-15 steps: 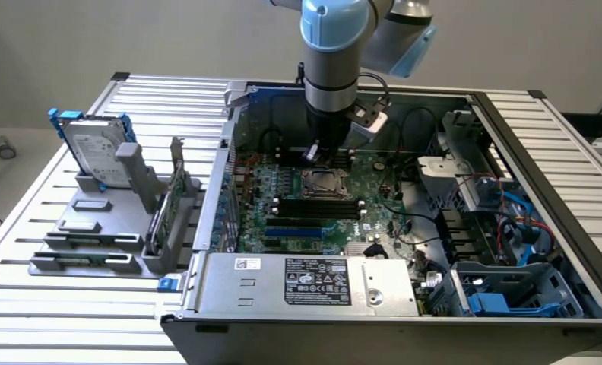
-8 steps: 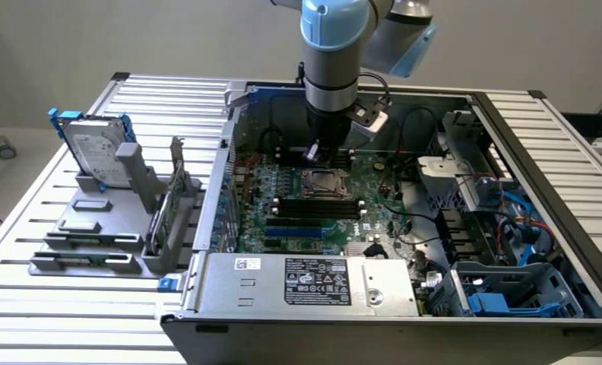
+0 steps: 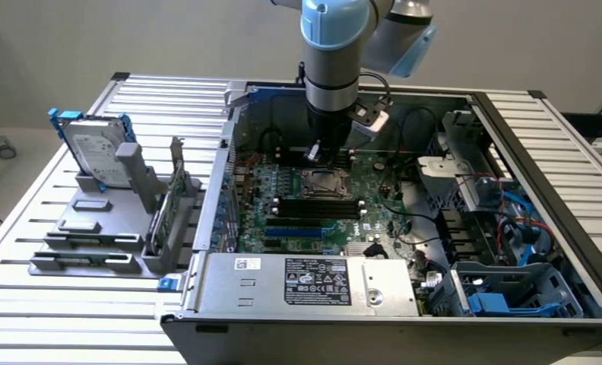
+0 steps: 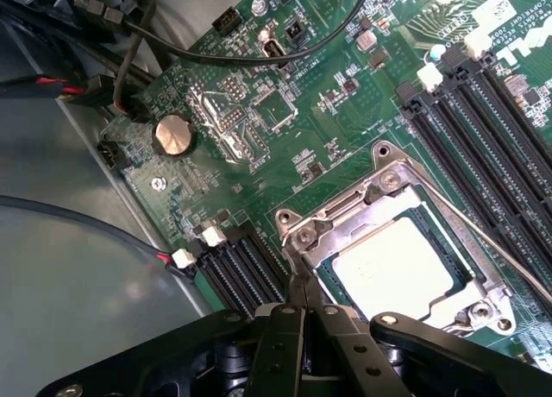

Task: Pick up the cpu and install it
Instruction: 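Install the first cpu locking lever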

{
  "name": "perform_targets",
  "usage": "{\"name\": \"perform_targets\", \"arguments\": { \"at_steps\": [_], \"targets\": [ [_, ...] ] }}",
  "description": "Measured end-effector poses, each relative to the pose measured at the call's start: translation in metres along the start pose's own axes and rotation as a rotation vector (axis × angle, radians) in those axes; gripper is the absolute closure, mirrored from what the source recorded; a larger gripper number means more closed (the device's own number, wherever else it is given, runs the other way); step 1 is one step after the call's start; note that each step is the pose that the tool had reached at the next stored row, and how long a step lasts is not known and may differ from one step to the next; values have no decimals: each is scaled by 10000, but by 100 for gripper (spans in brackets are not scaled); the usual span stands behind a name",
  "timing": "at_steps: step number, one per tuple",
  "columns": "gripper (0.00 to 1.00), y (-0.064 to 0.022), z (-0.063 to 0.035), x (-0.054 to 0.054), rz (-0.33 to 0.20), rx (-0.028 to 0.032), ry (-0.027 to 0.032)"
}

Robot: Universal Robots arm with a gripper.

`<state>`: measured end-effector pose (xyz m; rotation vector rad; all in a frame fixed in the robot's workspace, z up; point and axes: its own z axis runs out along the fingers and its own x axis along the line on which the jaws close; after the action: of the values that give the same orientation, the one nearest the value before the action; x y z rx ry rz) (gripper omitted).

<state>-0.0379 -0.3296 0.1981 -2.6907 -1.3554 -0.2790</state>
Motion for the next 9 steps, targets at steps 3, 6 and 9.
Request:
{"name": "perform_targets", "arguments": {
  "at_steps": [3, 6, 9],
  "targets": [
    [89, 0, 0, 0, 1, -1, -1],
    [89, -1, 0, 0, 1, 0, -1],
    [89, -2, -15, 5, 1, 0, -2]
  ]
}}
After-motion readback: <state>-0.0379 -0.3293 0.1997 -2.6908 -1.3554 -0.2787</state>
